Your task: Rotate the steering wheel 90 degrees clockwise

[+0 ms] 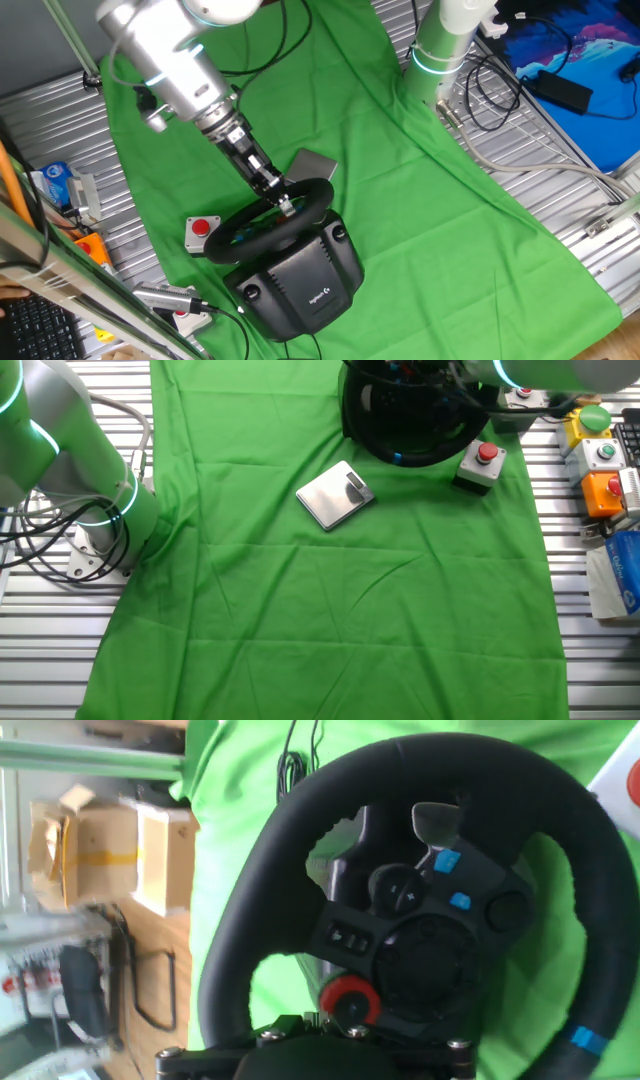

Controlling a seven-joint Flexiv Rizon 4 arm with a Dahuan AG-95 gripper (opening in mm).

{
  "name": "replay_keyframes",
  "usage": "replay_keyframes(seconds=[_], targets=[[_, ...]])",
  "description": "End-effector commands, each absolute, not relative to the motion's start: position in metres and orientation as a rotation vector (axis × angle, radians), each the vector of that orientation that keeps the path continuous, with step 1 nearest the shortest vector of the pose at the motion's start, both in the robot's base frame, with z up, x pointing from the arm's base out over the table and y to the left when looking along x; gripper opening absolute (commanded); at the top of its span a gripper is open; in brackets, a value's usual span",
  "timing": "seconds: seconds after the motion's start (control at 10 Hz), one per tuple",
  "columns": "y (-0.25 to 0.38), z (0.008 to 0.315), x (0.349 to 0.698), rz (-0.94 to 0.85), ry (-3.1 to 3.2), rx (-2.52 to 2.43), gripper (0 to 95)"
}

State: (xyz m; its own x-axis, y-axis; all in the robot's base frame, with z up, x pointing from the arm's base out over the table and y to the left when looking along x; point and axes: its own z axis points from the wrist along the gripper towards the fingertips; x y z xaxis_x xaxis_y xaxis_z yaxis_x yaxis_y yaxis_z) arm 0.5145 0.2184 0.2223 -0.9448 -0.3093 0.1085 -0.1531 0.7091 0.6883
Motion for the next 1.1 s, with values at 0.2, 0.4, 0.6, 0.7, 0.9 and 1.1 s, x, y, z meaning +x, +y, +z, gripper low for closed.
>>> replay_keyframes(seconds=[0.2,0.4,0.6,0.7,0.9,1.1], targets=[[0.216,0.223,0.511,-1.051,-2.708,0.382,0.0],[0.214,0.221,0.512,-0.968,-2.729,0.464,0.0],[0.205,0.213,0.514,-0.938,-2.731,0.519,0.0],[0.2,0.209,0.514,-0.937,-2.73,0.539,0.0],[0.192,0.204,0.513,-0.882,-2.734,0.6,0.0],[0.186,0.202,0.513,-0.816,-2.739,0.662,0.0]])
